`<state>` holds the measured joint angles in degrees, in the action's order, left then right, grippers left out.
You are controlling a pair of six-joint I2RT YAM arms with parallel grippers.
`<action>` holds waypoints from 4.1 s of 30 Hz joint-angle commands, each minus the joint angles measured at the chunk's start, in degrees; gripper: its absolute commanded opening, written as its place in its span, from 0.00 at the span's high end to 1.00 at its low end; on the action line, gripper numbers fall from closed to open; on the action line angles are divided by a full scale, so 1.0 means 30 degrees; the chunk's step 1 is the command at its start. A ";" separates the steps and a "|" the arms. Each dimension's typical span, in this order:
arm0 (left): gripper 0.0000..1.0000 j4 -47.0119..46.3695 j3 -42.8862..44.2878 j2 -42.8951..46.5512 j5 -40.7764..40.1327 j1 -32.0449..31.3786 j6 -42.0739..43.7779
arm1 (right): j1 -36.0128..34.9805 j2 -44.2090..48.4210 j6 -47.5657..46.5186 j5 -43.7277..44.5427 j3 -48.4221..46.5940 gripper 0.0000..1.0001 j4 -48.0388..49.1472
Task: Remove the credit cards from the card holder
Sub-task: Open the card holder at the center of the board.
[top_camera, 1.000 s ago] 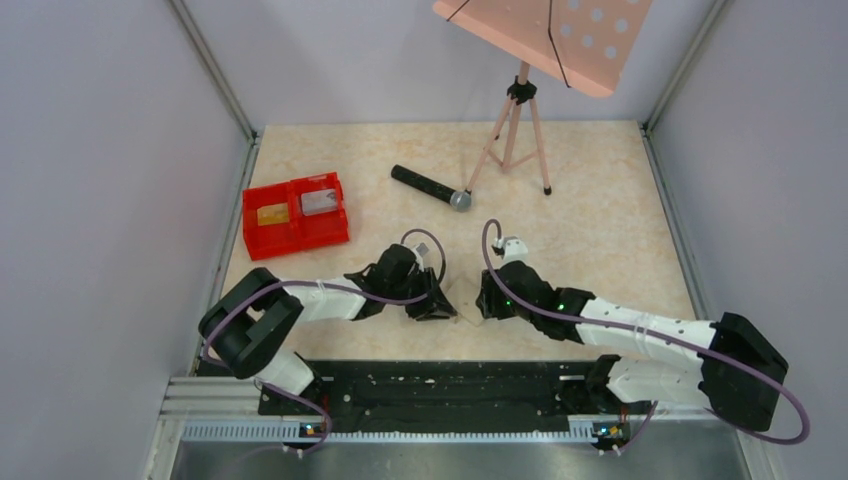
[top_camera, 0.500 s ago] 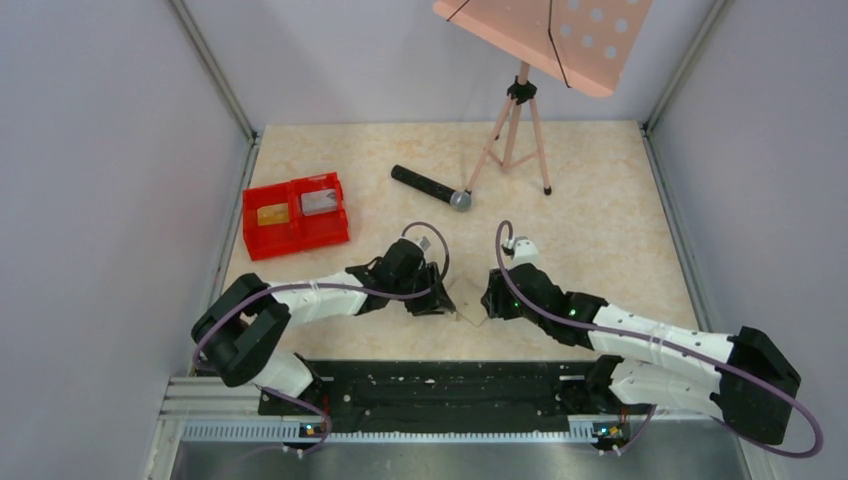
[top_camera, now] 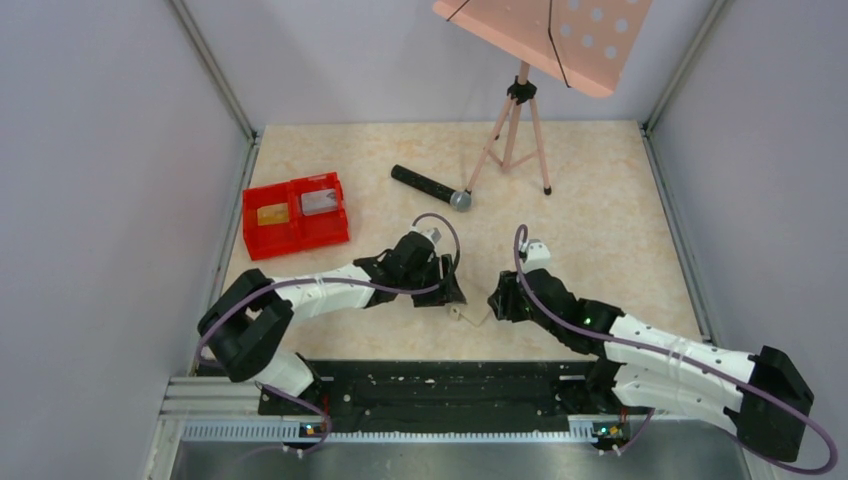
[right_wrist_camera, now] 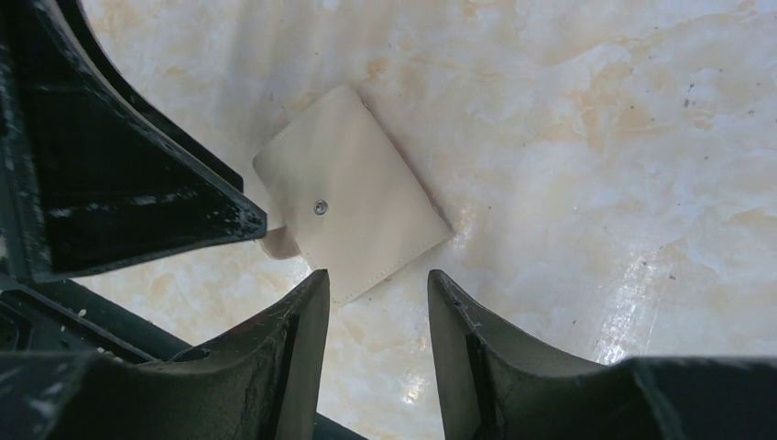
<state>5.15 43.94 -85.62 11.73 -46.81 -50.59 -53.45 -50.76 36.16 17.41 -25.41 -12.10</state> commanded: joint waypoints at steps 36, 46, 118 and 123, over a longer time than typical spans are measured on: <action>1.00 -0.4125 -0.3048 0.3385 -0.1038 -0.1390 0.0768 | 0.0496 -0.5028 -0.3241 -0.3522 -0.1311 0.22 0.4130; 1.00 -0.4235 -0.3098 0.3653 -0.1107 -0.1390 0.0638 | 0.0502 -0.6053 -0.3802 -0.3177 -0.1314 0.20 0.4814; 1.00 -0.4782 -0.5709 0.6360 -0.2126 -0.1368 0.0641 | 0.4384 -0.6134 -0.1331 -0.4864 -0.3096 0.54 -0.0454; 1.00 -0.4673 -0.5599 0.6577 -0.2219 -0.1361 0.0706 | 0.4383 -0.4716 -0.1656 -0.6978 -0.3092 0.55 -0.1137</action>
<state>-7.88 25.69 -67.96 6.26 -51.03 -49.34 -40.71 -68.60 32.40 2.33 -32.05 -13.41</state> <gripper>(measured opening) 0.026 0.452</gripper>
